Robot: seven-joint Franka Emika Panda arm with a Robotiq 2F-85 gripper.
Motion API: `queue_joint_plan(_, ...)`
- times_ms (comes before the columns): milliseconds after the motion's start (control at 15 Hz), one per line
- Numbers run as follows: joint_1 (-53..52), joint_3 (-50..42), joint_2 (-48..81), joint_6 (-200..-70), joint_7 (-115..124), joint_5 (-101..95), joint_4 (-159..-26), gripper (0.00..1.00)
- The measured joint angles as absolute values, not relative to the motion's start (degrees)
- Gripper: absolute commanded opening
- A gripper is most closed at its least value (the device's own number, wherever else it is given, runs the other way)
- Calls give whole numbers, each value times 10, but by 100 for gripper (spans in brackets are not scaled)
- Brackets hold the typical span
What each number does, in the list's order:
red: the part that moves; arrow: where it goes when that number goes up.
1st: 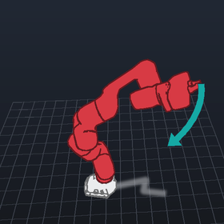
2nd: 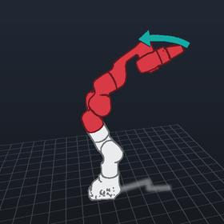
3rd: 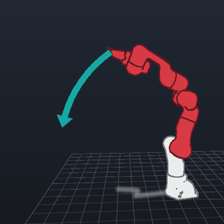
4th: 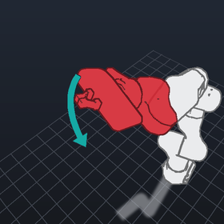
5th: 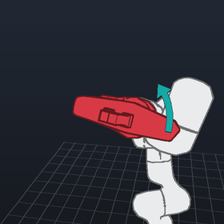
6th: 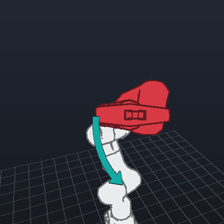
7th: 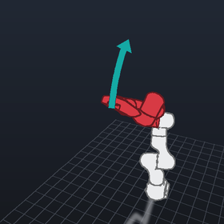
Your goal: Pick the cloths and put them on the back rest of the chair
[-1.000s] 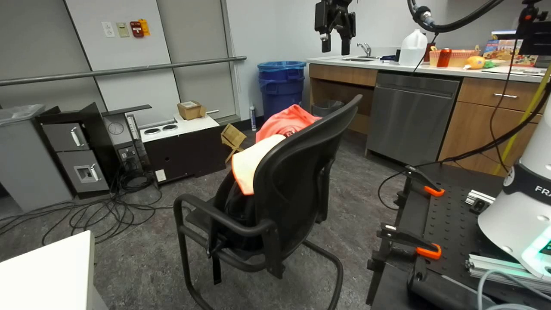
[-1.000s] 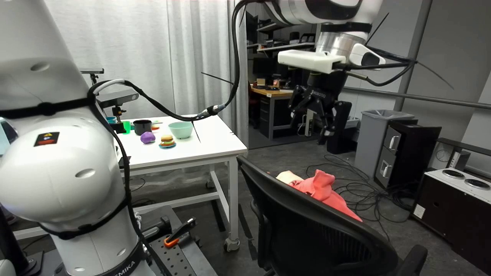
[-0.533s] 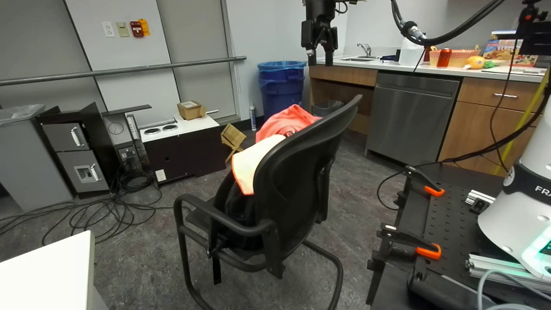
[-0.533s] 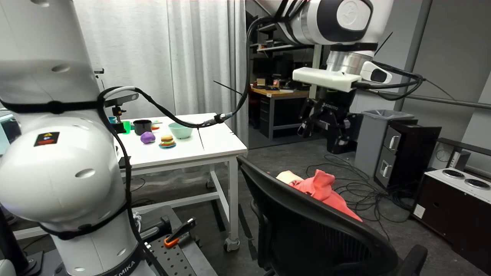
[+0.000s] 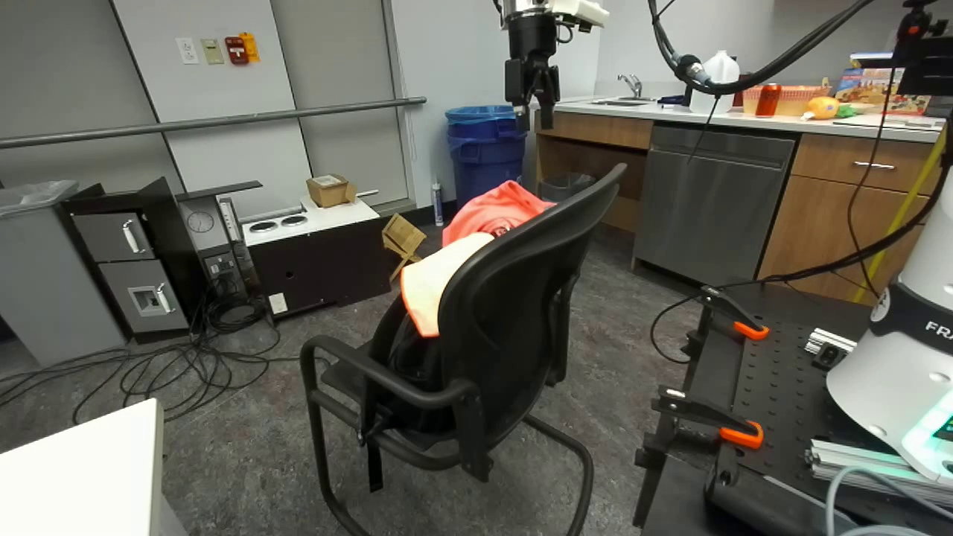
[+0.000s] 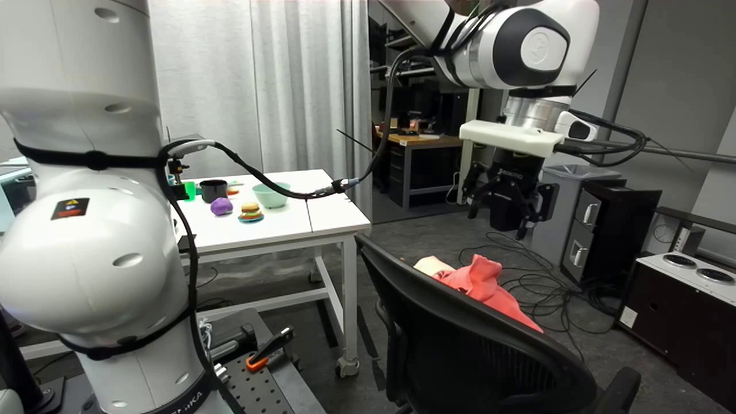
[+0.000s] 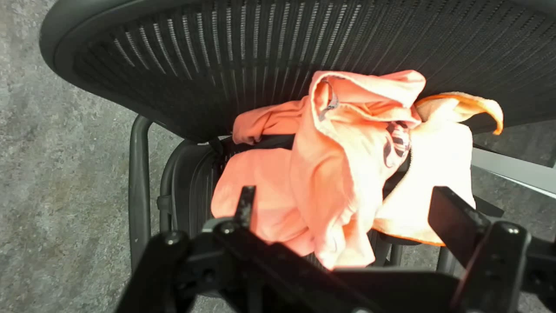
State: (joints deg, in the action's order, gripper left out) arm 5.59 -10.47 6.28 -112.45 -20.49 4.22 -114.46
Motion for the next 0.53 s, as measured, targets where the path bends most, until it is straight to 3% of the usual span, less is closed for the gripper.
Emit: queue_joint_plan(533,58,-95,111,-1139,-205,42,-1134,100)
